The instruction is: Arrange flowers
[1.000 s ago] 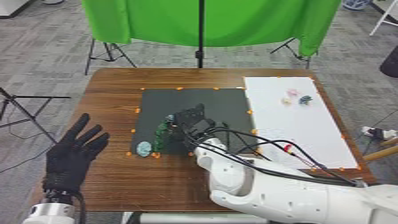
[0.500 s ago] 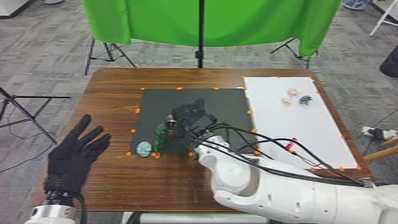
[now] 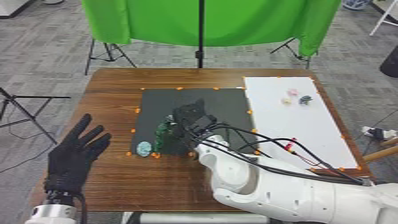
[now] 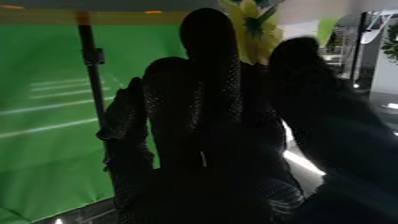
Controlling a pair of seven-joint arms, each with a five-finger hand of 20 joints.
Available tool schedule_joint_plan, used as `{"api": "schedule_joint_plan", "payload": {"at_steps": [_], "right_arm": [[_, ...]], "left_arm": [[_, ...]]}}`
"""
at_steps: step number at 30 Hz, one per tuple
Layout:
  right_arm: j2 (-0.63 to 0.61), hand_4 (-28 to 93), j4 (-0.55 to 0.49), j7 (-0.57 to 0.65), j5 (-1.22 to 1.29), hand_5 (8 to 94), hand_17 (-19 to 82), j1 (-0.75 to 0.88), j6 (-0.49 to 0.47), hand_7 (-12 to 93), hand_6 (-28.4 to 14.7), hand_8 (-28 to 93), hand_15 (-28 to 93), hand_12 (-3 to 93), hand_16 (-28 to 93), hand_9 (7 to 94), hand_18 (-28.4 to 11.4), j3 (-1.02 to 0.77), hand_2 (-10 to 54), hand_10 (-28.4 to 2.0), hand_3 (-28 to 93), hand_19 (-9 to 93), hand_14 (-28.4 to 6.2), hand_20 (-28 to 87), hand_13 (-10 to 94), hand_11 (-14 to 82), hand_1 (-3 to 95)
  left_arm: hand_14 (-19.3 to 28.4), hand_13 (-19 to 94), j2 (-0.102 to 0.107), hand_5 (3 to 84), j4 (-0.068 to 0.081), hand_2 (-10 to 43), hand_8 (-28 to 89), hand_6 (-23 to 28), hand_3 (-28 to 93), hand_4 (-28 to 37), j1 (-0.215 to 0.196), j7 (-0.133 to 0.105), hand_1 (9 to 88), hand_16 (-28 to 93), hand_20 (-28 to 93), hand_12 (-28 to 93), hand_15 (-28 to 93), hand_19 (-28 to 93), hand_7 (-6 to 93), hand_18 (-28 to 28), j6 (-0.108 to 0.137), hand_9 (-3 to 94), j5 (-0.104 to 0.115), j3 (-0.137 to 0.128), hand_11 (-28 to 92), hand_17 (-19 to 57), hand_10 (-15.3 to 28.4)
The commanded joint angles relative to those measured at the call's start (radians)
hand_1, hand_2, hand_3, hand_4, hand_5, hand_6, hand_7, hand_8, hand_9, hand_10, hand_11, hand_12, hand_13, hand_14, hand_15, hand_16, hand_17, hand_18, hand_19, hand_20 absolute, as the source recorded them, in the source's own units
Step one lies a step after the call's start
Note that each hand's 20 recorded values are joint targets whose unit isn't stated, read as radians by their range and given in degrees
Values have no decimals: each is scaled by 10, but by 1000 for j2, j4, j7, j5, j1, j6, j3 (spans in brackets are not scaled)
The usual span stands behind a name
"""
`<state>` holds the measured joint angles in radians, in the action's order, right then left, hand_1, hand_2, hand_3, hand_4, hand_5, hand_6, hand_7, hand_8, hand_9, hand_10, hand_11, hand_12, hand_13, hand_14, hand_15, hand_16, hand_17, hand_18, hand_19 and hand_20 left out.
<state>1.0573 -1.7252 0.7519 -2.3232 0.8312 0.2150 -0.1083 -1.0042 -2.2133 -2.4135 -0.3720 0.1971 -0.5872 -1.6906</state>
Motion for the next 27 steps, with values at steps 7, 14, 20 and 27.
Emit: {"api": "schedule_joint_plan", "payload": {"at_steps": [7, 14, 20, 27], "right_arm": [[24, -283, 43, 42, -41, 776, 261, -28, 50, 108, 39, -58, 723, 221, 197, 872, -250, 45, -91, -92, 709, 837, -70, 495, 714, 262, 490], [3, -283, 20, 61, -54, 739, 262, -29, 113, 111, 26, -70, 726, 220, 200, 868, -253, 28, -95, -93, 746, 840, -70, 493, 711, 272, 452], [-107, -283, -107, 73, 34, 735, 259, 23, 173, 114, 19, -76, 734, 191, 202, 852, -254, -133, -95, -101, 769, 842, -76, 493, 701, 309, 422], [-315, -283, -156, 80, 185, 685, 213, 114, 161, 127, 16, -125, 726, 173, 181, 768, -253, -346, -91, -114, 805, 791, -99, 480, 635, 318, 380]], "left_arm": [[269, 211, 5, 310, 6, 50, -106, 51, 799, -281, -1, 3, 225, -79, 70, 96, 413, 566, 117, 284, 9, 290, 5, 8, 181, -88, 178], [269, 211, 10, 311, 2, 50, -106, 52, 798, -280, -16, -13, 226, -79, 69, 96, 413, 567, 116, 284, 19, 290, 16, 10, 182, -88, 179], [269, 211, 43, 312, 1, 51, -105, 53, 797, -279, -37, -69, 227, -79, 69, 96, 414, 567, 115, 284, 43, 290, 46, 20, 181, -88, 179], [269, 211, 44, 311, 4, 55, -105, 52, 784, -282, -36, -77, 213, -79, 69, 96, 414, 567, 115, 284, 40, 290, 52, 28, 182, -88, 179]]}}
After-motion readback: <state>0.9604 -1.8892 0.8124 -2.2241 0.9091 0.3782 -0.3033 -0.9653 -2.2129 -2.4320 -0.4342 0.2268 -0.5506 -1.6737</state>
